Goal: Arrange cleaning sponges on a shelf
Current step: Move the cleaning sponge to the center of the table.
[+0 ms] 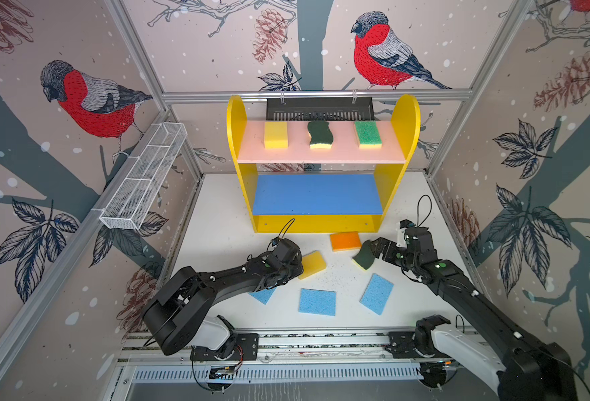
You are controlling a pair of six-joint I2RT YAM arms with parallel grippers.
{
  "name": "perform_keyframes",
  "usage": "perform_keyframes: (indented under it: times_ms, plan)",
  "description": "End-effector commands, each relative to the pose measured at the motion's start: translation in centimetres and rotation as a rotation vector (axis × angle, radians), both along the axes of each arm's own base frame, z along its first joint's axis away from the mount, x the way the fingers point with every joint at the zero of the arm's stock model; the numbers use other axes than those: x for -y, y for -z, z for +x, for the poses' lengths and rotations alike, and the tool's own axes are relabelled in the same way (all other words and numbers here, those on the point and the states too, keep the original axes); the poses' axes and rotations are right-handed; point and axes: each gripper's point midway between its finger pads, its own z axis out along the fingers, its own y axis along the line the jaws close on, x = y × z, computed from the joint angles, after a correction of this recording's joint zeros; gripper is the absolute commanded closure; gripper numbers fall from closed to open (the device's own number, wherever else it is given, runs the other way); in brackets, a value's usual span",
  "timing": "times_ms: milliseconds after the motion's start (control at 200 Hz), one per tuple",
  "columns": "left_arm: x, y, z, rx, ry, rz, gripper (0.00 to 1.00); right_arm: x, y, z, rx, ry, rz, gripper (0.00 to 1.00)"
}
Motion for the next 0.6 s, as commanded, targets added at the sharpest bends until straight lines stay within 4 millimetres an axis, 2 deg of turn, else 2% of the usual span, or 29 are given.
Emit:
perform_keyframes:
  times_ms: [0, 170, 365, 440, 510, 595]
  plan:
    - [2.3, -1.2, 0.1, 0.018, 0.064, -0.051, 0.59, 0.1, -0.3, 0.1, 0.022, -0.008, -0.01, 0.04]
    - [5.1, -2.2, -0.6, 0.029, 0.2, -0.054, 0.56, 0.2, -0.5, -0.1, 0.027, -0.008, -0.01, 0.04]
    - [7.9, -1.6, -2.3, 0.014, 0.413, -0.029, 0.54, 0.4, -0.3, -0.4, 0.028, -0.005, -0.011, 0.05]
    - [7.9, -2.1, -2.2, 0.076, 0.483, 0.039, 0.49, 0.5, -0.4, -0.5, 0.03, -0.004, -0.011, 0.05]
    - [7.7, -2.9, -2.4, 0.13, 0.571, 0.093, 0.37, 0.4, -0.7, -0.6, 0.039, -0.006, -0.007, 0.05]
    - [6.7, -3.8, -2.2, 0.216, 0.648, 0.203, 0.3, 0.5, -0.9, -0.6, 0.052, -0.004, -0.005, 0.04]
